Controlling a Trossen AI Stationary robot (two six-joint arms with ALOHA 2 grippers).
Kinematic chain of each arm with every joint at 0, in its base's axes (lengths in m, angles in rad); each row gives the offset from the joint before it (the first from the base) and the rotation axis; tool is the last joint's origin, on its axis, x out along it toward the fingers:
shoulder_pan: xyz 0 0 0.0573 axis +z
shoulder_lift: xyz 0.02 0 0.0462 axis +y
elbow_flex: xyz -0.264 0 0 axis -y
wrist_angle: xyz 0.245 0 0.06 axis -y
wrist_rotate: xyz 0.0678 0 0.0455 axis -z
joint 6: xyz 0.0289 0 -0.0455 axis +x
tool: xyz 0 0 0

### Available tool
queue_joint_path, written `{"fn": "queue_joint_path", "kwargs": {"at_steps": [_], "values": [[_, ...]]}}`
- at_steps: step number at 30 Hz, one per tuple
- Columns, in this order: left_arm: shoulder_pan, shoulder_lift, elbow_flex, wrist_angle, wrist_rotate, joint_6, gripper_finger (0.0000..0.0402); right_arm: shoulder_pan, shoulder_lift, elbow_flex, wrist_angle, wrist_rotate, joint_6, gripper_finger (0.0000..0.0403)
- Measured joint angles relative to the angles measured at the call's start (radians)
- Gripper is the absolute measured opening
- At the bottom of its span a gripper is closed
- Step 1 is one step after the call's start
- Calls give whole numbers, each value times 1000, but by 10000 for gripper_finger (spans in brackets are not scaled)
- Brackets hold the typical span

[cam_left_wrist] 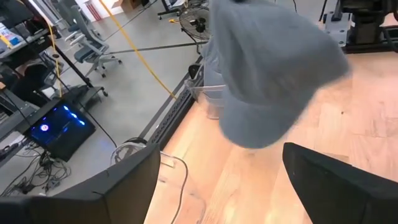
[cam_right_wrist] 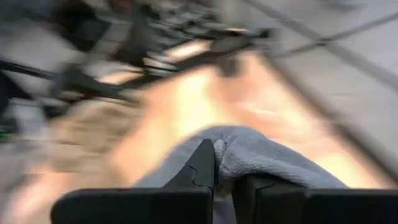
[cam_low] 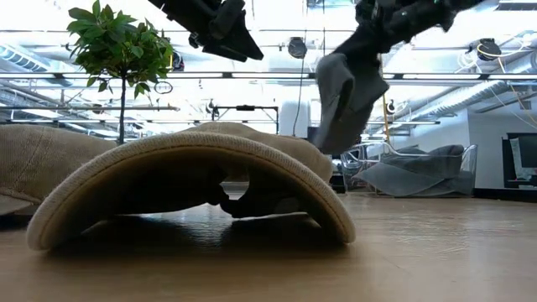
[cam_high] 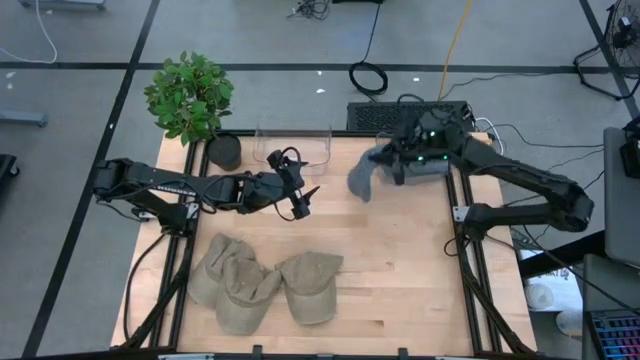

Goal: Pick & Place hat
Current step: Put the blue cap into the right transparent bin

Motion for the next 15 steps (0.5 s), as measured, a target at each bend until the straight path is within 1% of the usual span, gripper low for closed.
{"fn": "queue_joint_path", "kwargs": {"at_steps": [3, 6, 9, 12, 14, 15], "values": [[0, 0, 0, 0, 0, -2, 345, -25, -21, 69, -141, 194, -77, 16], [0, 0, 0, -2, 0, -2, 345, -57, -25, 121, -219, 303, -129, 17], [0, 0, 0, -3, 0, -3, 347, -99, -24, 134, -247, 336, -170, 10], [0, 0, 0, -3, 1, -4, 343, -139, -8, 134, -255, 334, -217, 10], [0, 0, 0, -3, 1, -5, 341, -164, 9, 134, -280, 318, -254, 10], [0, 0, 0, -3, 1, -5, 340, -176, 18, 134, -296, 286, -278, 10]]}}
